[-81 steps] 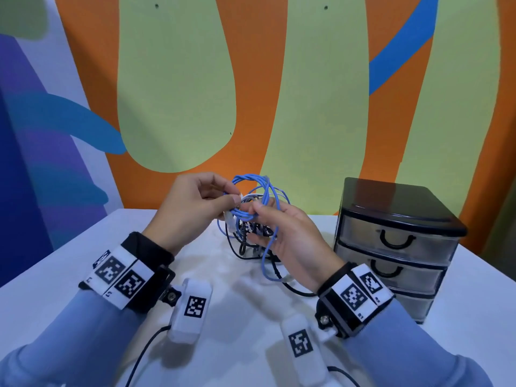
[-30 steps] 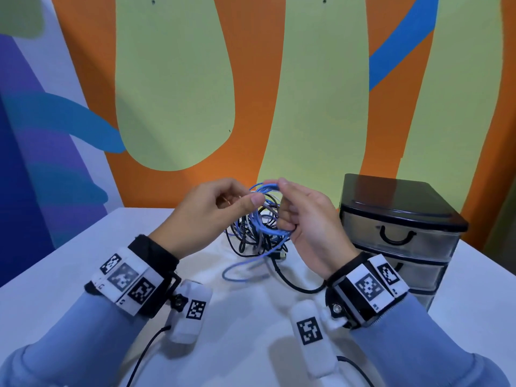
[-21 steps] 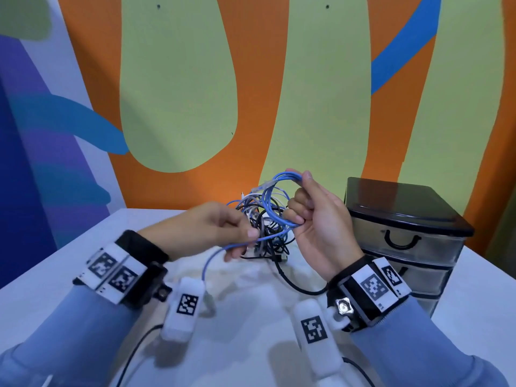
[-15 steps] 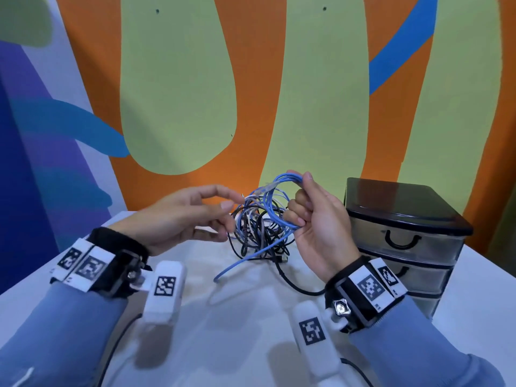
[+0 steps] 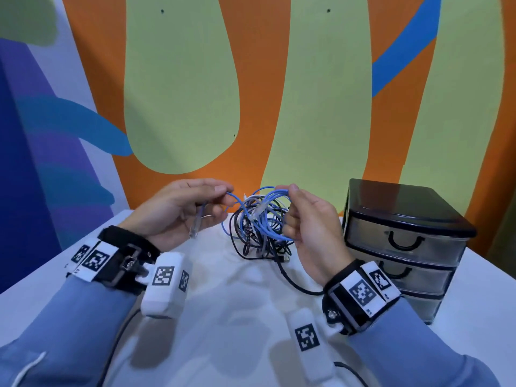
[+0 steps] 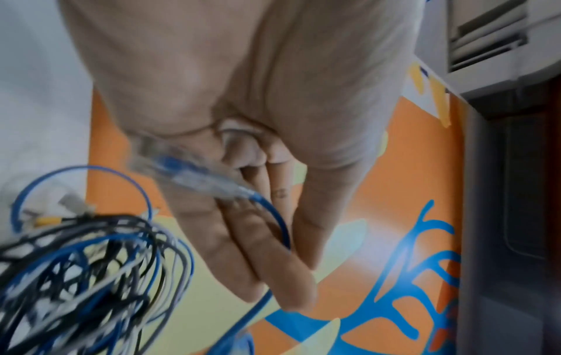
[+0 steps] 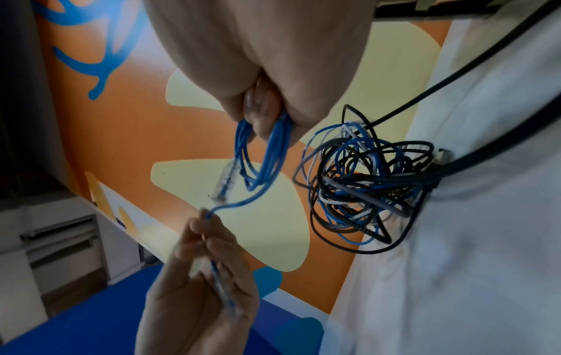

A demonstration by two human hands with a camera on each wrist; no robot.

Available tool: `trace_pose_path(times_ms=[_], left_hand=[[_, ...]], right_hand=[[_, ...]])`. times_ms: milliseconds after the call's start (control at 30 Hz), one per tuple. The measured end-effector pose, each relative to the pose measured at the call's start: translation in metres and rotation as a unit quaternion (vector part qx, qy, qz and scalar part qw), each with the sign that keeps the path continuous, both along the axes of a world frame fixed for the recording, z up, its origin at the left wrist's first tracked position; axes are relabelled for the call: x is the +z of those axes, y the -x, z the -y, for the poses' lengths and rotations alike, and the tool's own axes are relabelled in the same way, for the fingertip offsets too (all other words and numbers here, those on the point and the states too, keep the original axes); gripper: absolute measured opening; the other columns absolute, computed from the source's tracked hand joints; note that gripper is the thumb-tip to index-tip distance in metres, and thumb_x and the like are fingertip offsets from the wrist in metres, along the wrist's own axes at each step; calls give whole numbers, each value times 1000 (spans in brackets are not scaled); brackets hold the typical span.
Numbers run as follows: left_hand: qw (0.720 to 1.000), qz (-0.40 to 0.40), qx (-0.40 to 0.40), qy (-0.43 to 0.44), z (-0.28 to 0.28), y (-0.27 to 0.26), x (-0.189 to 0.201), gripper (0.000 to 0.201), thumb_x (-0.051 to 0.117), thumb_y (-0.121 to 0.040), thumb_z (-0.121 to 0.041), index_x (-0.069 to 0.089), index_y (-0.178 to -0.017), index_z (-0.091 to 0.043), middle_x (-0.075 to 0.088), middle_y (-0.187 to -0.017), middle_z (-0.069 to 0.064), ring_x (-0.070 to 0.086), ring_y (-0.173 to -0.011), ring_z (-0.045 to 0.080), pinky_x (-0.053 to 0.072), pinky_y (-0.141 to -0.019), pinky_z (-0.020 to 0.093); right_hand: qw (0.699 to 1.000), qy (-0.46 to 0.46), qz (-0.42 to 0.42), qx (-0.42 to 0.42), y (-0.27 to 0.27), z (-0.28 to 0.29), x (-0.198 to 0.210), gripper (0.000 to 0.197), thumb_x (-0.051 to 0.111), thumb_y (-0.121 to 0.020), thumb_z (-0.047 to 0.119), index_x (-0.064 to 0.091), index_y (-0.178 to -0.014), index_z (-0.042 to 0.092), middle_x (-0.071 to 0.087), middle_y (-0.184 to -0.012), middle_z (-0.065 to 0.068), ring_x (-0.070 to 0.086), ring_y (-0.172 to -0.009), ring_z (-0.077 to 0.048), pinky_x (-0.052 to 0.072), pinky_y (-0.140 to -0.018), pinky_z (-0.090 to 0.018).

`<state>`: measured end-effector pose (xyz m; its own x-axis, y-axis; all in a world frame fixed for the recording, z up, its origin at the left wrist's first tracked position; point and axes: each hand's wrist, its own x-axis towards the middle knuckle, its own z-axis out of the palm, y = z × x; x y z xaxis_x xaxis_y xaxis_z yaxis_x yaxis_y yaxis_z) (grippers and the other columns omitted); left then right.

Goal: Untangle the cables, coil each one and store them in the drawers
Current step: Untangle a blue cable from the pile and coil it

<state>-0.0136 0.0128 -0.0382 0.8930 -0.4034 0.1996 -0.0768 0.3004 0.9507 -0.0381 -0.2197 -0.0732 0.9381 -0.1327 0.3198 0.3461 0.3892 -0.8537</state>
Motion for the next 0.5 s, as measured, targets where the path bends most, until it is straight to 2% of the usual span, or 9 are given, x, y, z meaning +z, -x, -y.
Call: trace_pose_path(times_ms=[67, 133, 233, 333, 400, 433, 500], left_hand=[[999, -4, -36, 22, 4, 1, -2, 64, 103, -51, -28, 82, -107, -5, 79, -102, 15, 77, -78, 17, 64, -78, 28], [996, -16, -67, 55, 4, 3, -3, 63, 96, -61, -26, 79, -117, -3, 77, -118, 18, 79, -100, 21, 63, -87, 31], [986, -29, -129, 105, 4, 5, -3, 63, 76, -71, -19, 71, -130, 2, 67, -140, 21, 68, -128, 28, 58, -100, 35], [969, -15, -211, 124, 5, 5, -4, 65, 65, -80, -3, 56, -143, 9, 51, -156, 22, 50, -146, 32, 48, -114, 39], [963, 8, -238, 126, 8, 6, -5, 64, 61, -85, 3, 49, -148, 10, 44, -161, 22, 43, -151, 33, 43, -119, 41], [969, 22, -219, 115, 10, 8, -5, 62, 63, -86, 2, 52, -146, 9, 46, -160, 21, 45, -150, 32, 45, -117, 40], [987, 41, -125, 91, 20, 12, -5, 43, 64, -93, -7, 67, -135, 3, 59, -150, 18, 58, -140, 28, 53, -107, 35]], right_hand=[[999, 40, -3, -6, 1, -2, -1, 31, 52, -110, 22, 74, -112, 1, 22, -58, 11, 19, -50, -9, 23, -43, -19], [999, 34, -6, 8, 2, -1, 0, 31, 52, -110, 22, 74, -110, 1, 21, -59, 10, 17, -51, -9, 21, -42, -19], [999, 24, -7, 22, 2, 1, 2, 29, 52, -109, 21, 76, -109, 4, 20, -61, 8, 17, -52, -9, 21, -42, -18], [999, 46, -5, 13, 2, 1, 0, 31, 53, -109, 21, 74, -111, -1, 21, -61, 9, 19, -53, -10, 22, -43, -19], [999, 52, -5, 11, 2, 0, -1, 31, 54, -109, 22, 75, -111, -1, 22, -61, 10, 20, -53, -9, 23, -44, -18], [999, 52, -5, 13, 2, 0, -1, 31, 54, -109, 22, 75, -111, 0, 22, -60, 10, 20, -52, -9, 24, -44, -18], [998, 53, -5, 20, 2, 0, -1, 31, 54, -109, 23, 75, -111, 0, 21, -62, 9, 19, -52, -9, 23, -44, -18]])
